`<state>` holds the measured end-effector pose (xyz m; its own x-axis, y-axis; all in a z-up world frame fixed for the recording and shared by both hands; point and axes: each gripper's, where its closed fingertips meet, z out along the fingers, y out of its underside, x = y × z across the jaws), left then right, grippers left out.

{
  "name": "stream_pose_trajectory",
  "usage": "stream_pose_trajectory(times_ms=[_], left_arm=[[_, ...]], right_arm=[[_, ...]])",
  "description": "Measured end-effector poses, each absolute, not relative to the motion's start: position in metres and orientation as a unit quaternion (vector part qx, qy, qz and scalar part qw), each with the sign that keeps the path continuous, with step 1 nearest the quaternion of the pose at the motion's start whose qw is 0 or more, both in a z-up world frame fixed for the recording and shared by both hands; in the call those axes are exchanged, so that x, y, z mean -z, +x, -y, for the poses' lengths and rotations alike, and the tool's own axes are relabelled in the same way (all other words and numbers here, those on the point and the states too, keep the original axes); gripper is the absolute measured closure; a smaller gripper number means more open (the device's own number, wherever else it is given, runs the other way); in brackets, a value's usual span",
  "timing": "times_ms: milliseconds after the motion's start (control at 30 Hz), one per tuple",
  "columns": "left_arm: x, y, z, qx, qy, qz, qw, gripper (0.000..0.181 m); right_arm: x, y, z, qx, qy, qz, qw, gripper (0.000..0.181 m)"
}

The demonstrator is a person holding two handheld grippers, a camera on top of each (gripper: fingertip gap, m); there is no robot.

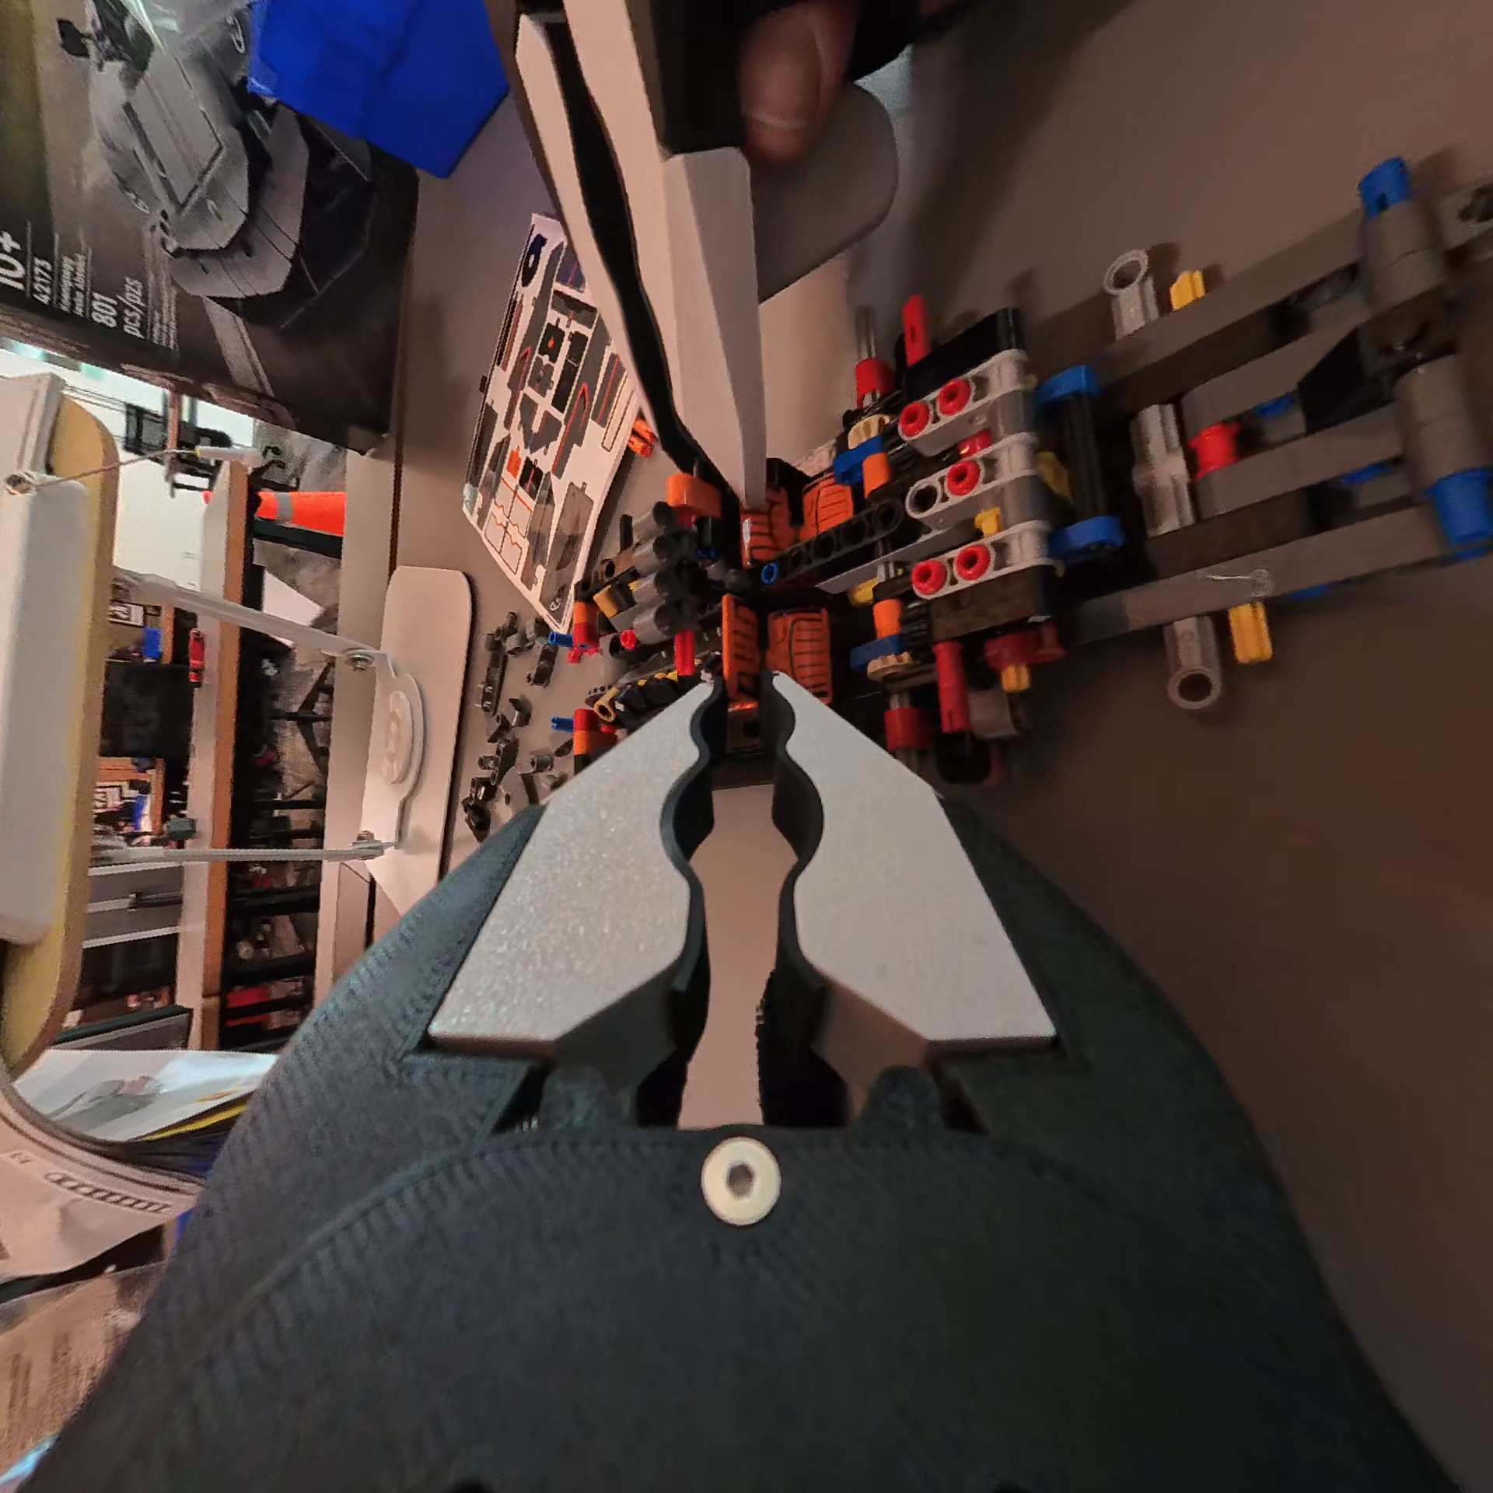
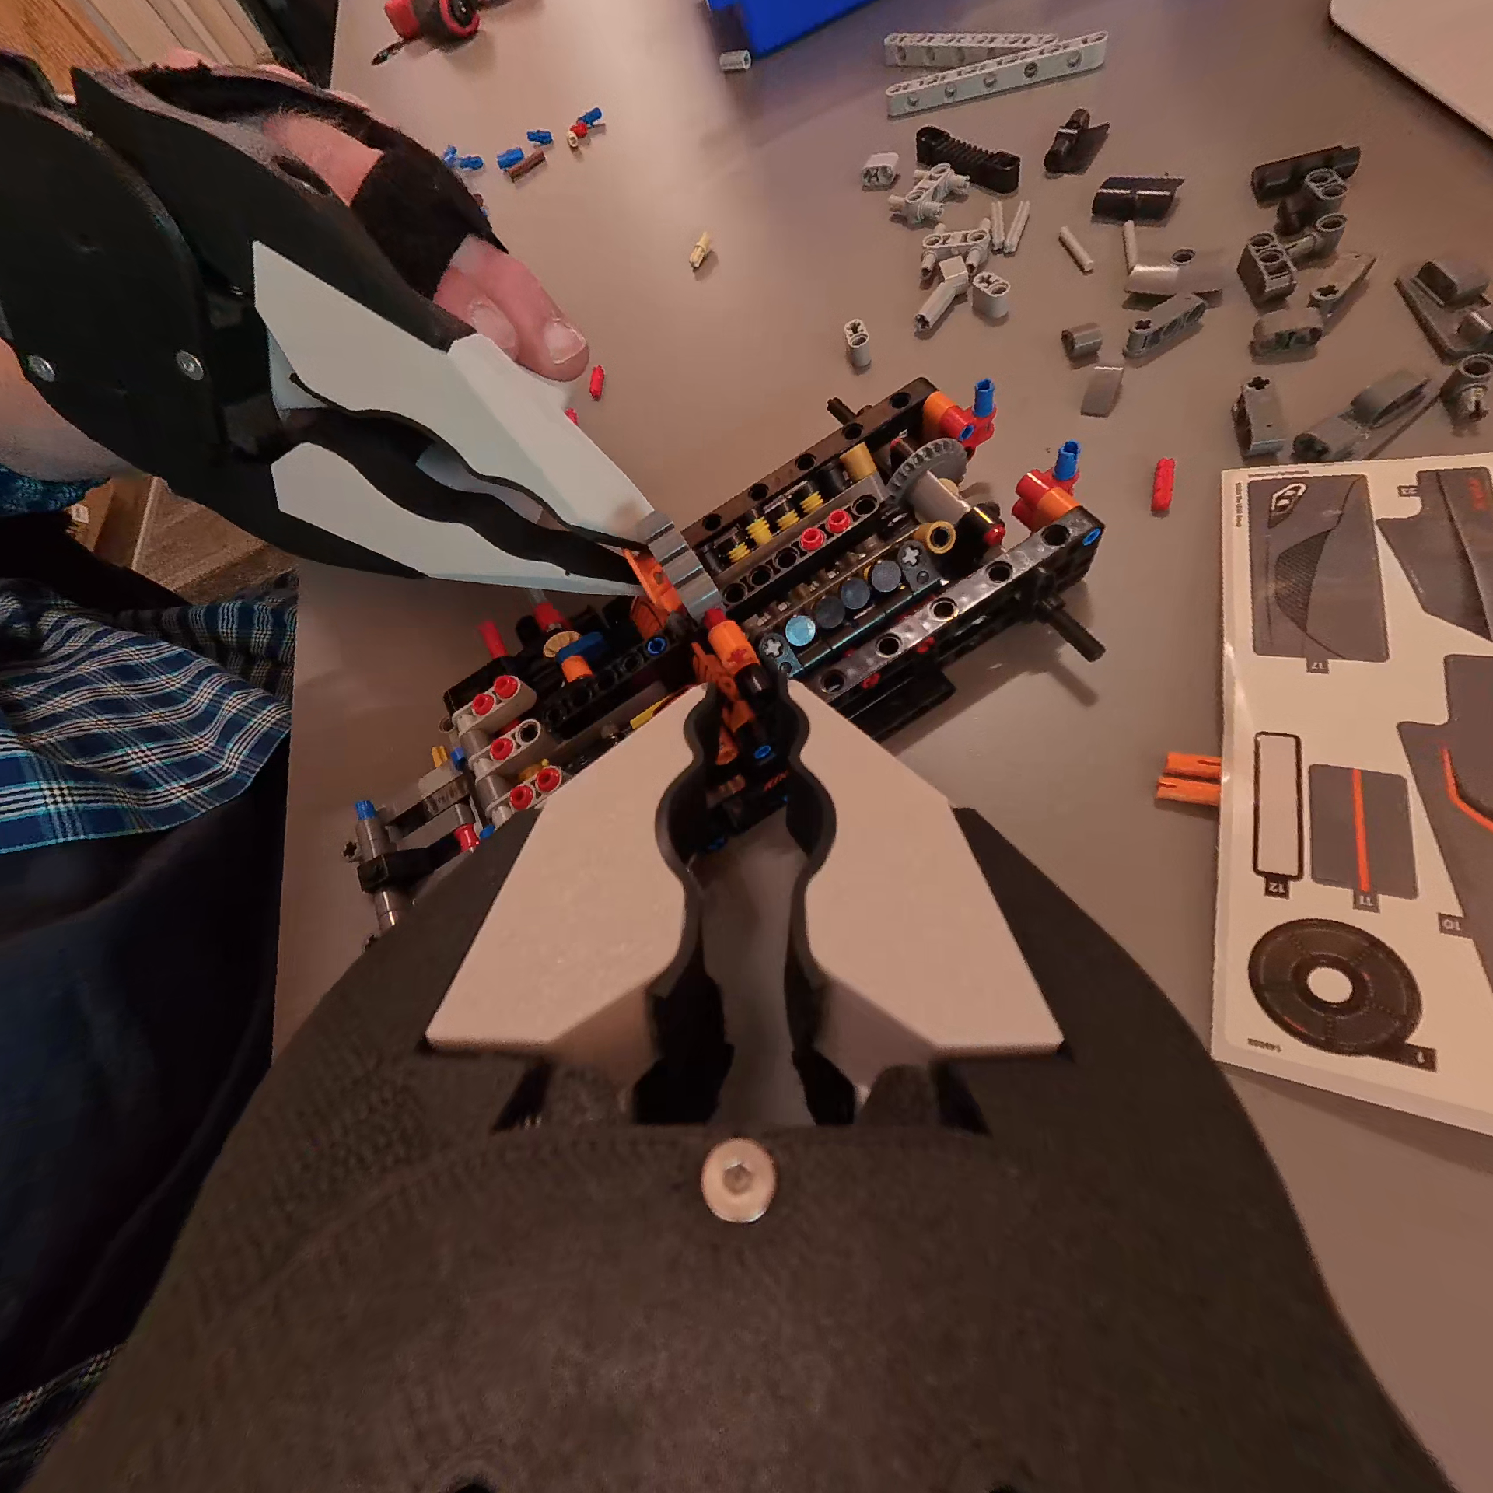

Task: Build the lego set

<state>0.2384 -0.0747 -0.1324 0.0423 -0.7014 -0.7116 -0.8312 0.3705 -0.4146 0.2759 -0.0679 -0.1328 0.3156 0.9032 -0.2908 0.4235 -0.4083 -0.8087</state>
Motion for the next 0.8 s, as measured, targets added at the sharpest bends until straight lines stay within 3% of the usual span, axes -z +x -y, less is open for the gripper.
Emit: stream_pose_trajectory(times_ms=[33, 333, 800], left_arm=[[0.133, 0.238, 0.075, -0.058, -0.565, -0.684, 0.457, 0.174], [0.125, 0.235, 0.079, 0.090, -0.641, -0.638, 0.418, 0.172], [0.117, 0.218, 0.080, 0.164, -0.677, -0.615, 0.370, 0.172]], right_arm=[[0.133, 0.276, 0.068, -0.383, -0.748, 0.443, 0.314, 0.171], [0.132, 0.276, 0.068, -0.393, -0.747, 0.440, 0.307, 0.169], [0.128, 0.281, 0.067, -0.414, -0.745, 0.424, 0.307, 0.167]])
